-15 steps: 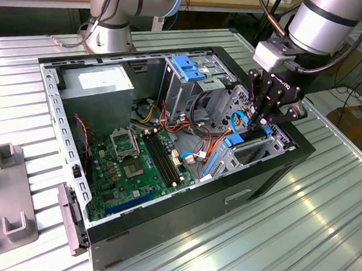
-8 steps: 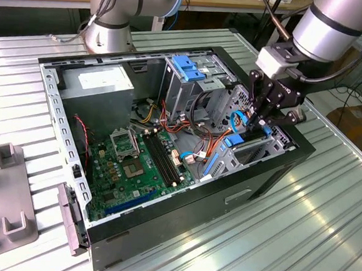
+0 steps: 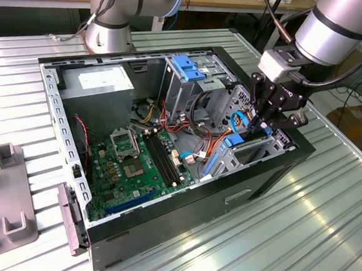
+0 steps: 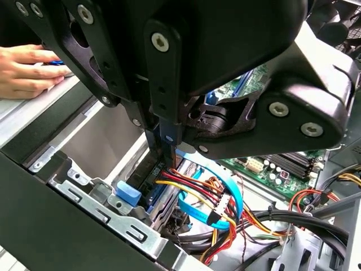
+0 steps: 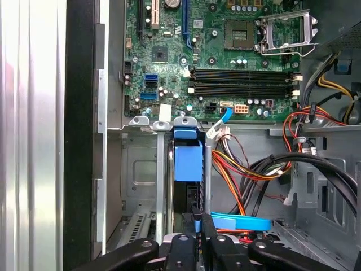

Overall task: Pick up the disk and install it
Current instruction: 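Insert the second disk wire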

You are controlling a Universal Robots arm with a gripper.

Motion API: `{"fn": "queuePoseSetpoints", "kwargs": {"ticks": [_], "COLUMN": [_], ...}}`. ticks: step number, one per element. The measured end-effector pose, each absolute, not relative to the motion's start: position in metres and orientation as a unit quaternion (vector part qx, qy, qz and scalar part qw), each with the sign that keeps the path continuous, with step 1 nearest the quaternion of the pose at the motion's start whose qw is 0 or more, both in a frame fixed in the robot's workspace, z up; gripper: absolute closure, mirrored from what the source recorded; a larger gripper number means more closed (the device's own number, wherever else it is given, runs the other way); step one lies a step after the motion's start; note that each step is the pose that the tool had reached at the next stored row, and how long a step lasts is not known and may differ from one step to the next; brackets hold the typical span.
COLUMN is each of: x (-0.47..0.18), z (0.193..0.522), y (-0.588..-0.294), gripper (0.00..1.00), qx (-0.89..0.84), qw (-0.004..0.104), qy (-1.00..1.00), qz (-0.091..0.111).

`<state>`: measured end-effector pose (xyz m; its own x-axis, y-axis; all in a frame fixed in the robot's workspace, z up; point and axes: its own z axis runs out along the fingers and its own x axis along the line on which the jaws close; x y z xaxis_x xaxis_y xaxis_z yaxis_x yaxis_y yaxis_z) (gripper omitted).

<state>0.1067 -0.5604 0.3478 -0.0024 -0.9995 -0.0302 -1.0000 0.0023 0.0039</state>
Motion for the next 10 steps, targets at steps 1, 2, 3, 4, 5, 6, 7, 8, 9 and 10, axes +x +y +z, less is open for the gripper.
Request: {"fn": "queuePoseSetpoints", "kwargs": {"ticks": [1, 2, 3, 4, 5, 6, 7, 8, 9, 10], "x": [0.1067, 0.1068, 0.1067, 0.1068, 0.1068, 0.1067, 0.1068, 0.1067, 0.1067, 0.1067], "z": [0.3475, 0.3472, 0.3465, 0.3461, 0.3459, 0.3458, 0.3469, 0.3500, 0.3506, 0.3508], "y": [-0.5604, -0.5604, -0.5604, -0.5605, -0.5605, -0.5605, -0.5605, -0.5606, -0.5606, -0.5612], "gripper": [0.84, 0.84, 0.84, 0.84, 0.84, 0.84, 0.84, 0.84, 0.84, 0.84], "qx": [-0.706, -0.706, -0.706, -0.706, -0.706, -0.706, -0.706, -0.706, -0.706, -0.706], "qw": [0.009, 0.009, 0.009, 0.009, 0.010, 0.010, 0.010, 0.010, 0.011, 0.017], "qy": [0.708, 0.708, 0.708, 0.708, 0.708, 0.708, 0.708, 0.708, 0.708, 0.708], "qz": [0.012, 0.012, 0.012, 0.012, 0.012, 0.013, 0.013, 0.012, 0.013, 0.020]}}
